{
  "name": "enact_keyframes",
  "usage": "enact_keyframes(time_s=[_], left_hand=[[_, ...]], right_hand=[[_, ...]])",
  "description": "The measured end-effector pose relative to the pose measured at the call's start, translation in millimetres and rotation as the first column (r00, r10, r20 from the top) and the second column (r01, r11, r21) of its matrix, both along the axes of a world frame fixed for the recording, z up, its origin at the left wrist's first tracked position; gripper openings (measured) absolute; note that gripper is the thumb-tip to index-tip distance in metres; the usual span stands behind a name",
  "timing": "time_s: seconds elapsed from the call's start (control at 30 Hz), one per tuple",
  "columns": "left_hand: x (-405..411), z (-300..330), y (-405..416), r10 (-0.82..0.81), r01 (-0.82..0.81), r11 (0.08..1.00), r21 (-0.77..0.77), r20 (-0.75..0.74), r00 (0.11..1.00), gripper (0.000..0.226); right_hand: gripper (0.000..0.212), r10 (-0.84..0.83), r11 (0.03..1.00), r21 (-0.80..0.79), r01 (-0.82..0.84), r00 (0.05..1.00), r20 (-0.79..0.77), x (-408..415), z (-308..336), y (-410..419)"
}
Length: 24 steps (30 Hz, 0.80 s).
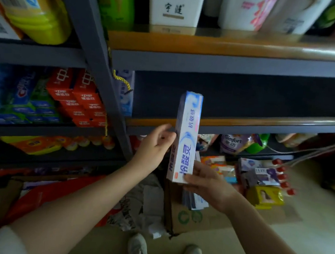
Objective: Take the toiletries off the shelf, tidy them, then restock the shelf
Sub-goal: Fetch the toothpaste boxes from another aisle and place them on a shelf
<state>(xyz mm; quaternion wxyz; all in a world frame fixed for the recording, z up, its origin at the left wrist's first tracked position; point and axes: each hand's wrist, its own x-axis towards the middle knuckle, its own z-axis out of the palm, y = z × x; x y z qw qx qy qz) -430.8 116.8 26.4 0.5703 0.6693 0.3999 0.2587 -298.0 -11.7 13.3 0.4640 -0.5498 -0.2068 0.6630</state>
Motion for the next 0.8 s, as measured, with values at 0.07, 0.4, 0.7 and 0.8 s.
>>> enact_keyframes(time_s=[0.07,0.4,0.7,0.8], left_hand=[[10,1,-7,-0.026,0.028,0.999,-0.038,0.060,0.998,0.035],[28,2,-51,-0.359,0.351,0.927,0.130,0.047,0.932,0.045],[50,3,-92,-0.338,0.323,0.932,0.162,0.073,0.938,0.037],[60,-7,-101,-0.152,0.159,0.983,-0.088,0.086,0.985,0.033]], right_hand=[[0.043,0.025,1.000,-0.018,-0.022,0.984,0.175,5,-1,-8],[0.040,-0.046,0.996,-0.028,0.090,0.721,0.691,43,-11,-41],[0.045,-0.001,0.987,0.078,-0.140,0.482,0.876,77,-3,-70],[0.041,0.039,0.983,0.083,-0.162,0.630,0.776,78,1,-85]])
